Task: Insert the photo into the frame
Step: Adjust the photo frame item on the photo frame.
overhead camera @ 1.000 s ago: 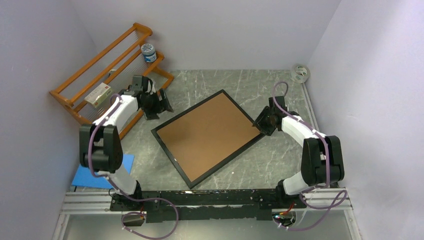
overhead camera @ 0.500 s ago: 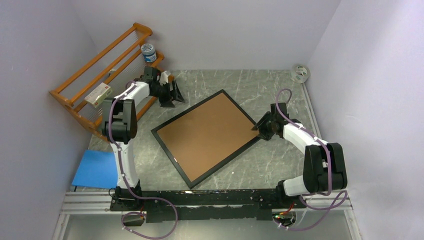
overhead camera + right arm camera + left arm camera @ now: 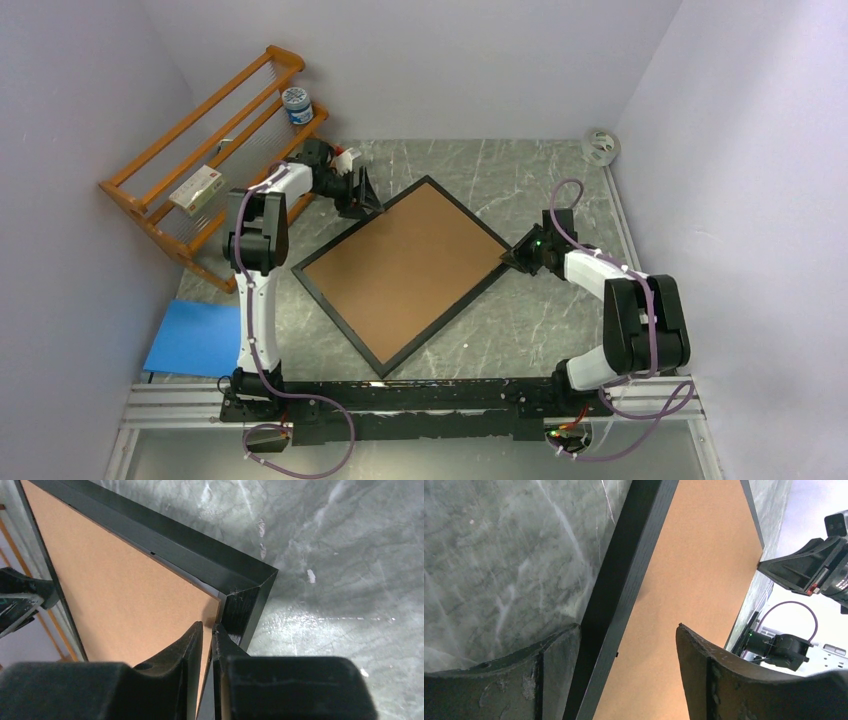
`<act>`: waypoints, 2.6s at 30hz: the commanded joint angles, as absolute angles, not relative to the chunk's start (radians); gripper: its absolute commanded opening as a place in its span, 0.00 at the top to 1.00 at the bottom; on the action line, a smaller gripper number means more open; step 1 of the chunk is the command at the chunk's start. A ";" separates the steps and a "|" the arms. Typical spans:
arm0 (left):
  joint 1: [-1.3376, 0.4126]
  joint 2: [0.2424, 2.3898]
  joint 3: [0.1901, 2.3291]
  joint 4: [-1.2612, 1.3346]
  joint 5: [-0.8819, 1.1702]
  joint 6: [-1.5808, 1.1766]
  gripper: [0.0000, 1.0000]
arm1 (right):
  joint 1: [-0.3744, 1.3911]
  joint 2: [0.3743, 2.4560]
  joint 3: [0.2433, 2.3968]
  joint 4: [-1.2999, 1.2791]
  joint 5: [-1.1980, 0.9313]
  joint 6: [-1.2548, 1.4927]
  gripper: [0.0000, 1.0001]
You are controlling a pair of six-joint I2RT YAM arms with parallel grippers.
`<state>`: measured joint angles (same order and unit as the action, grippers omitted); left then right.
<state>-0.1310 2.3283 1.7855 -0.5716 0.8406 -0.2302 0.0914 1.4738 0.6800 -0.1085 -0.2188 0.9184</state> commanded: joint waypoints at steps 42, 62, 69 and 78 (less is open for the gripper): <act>-0.199 2.388 1.780 -0.682 0.772 -0.108 0.28 | 0.455 1.739 1.041 -0.468 0.409 0.603 0.56; -0.293 2.317 1.732 -0.685 0.328 -0.077 0.34 | 0.454 1.697 1.070 -0.245 0.077 0.639 0.64; -0.318 2.315 1.718 -0.699 0.233 -0.066 0.34 | 0.455 1.806 1.142 -0.298 0.090 0.664 0.64; -0.307 2.275 1.834 -0.790 0.229 -0.140 0.27 | 0.407 1.794 1.275 -0.297 0.085 0.591 0.58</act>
